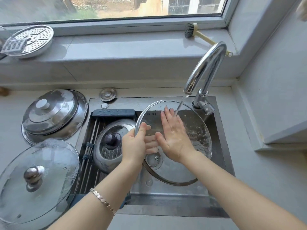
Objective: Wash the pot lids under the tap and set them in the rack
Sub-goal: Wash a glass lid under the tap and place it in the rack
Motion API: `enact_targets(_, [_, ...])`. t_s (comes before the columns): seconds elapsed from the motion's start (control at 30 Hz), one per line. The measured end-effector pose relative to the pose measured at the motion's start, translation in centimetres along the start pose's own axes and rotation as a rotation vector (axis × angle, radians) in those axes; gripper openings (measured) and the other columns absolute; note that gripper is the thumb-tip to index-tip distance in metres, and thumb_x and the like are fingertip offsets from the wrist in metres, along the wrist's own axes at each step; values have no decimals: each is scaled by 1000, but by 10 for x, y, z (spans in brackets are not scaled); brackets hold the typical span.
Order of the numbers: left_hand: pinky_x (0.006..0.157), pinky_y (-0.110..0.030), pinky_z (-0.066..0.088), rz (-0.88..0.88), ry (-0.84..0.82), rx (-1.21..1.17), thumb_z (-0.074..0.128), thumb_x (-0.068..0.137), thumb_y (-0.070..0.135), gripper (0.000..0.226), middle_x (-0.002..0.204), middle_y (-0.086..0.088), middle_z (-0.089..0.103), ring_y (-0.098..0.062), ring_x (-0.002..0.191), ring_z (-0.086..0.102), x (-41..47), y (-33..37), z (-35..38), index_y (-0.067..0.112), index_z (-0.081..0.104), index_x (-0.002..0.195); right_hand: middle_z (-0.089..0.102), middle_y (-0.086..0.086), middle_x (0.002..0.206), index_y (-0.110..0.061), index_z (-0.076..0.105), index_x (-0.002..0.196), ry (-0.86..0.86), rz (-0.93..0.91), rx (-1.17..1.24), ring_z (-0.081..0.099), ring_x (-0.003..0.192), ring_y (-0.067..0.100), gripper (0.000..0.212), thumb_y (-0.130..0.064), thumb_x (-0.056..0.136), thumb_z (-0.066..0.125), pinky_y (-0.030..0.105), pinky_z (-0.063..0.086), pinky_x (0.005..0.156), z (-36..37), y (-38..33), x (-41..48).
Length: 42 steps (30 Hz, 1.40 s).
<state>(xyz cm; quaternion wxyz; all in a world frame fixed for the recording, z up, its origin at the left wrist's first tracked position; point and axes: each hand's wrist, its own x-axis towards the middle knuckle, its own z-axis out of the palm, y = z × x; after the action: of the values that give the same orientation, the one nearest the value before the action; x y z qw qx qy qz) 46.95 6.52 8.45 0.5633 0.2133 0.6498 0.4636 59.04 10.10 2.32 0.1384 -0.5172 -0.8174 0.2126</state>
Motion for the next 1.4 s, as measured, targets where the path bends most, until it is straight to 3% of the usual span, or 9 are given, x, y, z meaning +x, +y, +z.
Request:
enact_targets(0.13, [61, -34, 59, 55, 40, 8, 52, 94, 28, 24, 80, -13, 70, -27, 73, 69, 4, 1, -4, 10, 65, 84, 10, 7, 153, -11, 3, 145, 6, -401, -58, 1, 143, 15, 62, -46, 95, 15, 34, 3, 117, 16, -12, -23])
enact_targets(0.37, [44, -27, 55, 23, 16, 13, 49, 95, 30, 25, 67, -15, 69, -21, 51, 68, 0, -1, 3, 10, 62, 88, -25, -5, 147, -13, -16, 140, 13, 3, -15, -27, 136, 7, 74, -53, 81, 3, 26, -20, 113, -3, 3, -1])
enact_targets(0.53, [78, -39, 53, 101, 89, 33, 55, 92, 26, 23, 73, -7, 68, -24, 76, 65, 4, 0, 2, 13, 66, 76, 6, 7, 155, -8, 4, 146, 8, -345, 19, -7, 142, 10, 62, -41, 95, 19, 28, -9, 116, 13, -22, -16])
enact_targets(0.63, [58, -27, 55, 138, 85, 47, 51, 94, 28, 22, 70, -11, 69, -17, 56, 68, 8, 13, -5, 12, 64, 87, 17, -1, 153, -15, 19, 146, -71, -534, 70, 7, 144, 13, 51, -36, 99, 20, 30, 1, 118, 17, 9, -39])
enact_targets(0.8, [65, -46, 57, 394, 155, 464, 52, 93, 34, 27, 72, -10, 68, -27, 68, 69, 6, 38, -5, 14, 59, 75, 66, 2, 118, -10, 70, 105, 109, 103, 306, 52, 119, 11, 38, -29, 96, 38, 41, 35, 108, 26, 60, -66])
enact_targets(0.93, [67, -42, 50, 535, 126, 975, 42, 96, 29, 25, 68, -6, 58, -35, 75, 62, -1, 52, 14, 11, 52, 81, 46, 15, 137, -16, 36, 138, -102, 958, 926, 53, 117, 30, 48, -42, 98, 33, 37, 44, 98, 31, 45, -50])
enact_targets(1.0, [74, -42, 51, 453, 73, 1089, 38, 96, 23, 17, 83, -13, 63, -37, 81, 61, 3, 52, 23, 11, 49, 100, 56, 23, 117, -21, 30, 136, -203, 1161, 1398, 67, 83, 31, 47, -48, 98, 27, 34, 56, 67, 31, 33, -42])
enact_targets(1.27, [61, -46, 58, -148, -47, 680, 30, 90, 0, 24, 96, -24, 55, -42, 75, 67, 35, 21, 0, 5, 34, 113, 37, 1, 42, -11, 44, 82, -81, 1184, 1082, 36, 24, 9, 28, -29, 100, 34, 12, 31, 29, 3, 55, -47])
enact_targets(1.4, [38, -30, 51, -459, -53, 411, 33, 100, 16, 22, 62, -19, 64, -25, 39, 61, 30, -6, -10, -2, 45, 106, 52, 7, 54, -13, 47, 73, 73, 880, 533, 57, 37, 13, 29, -24, 98, 38, 13, 37, 35, -53, 59, -31])
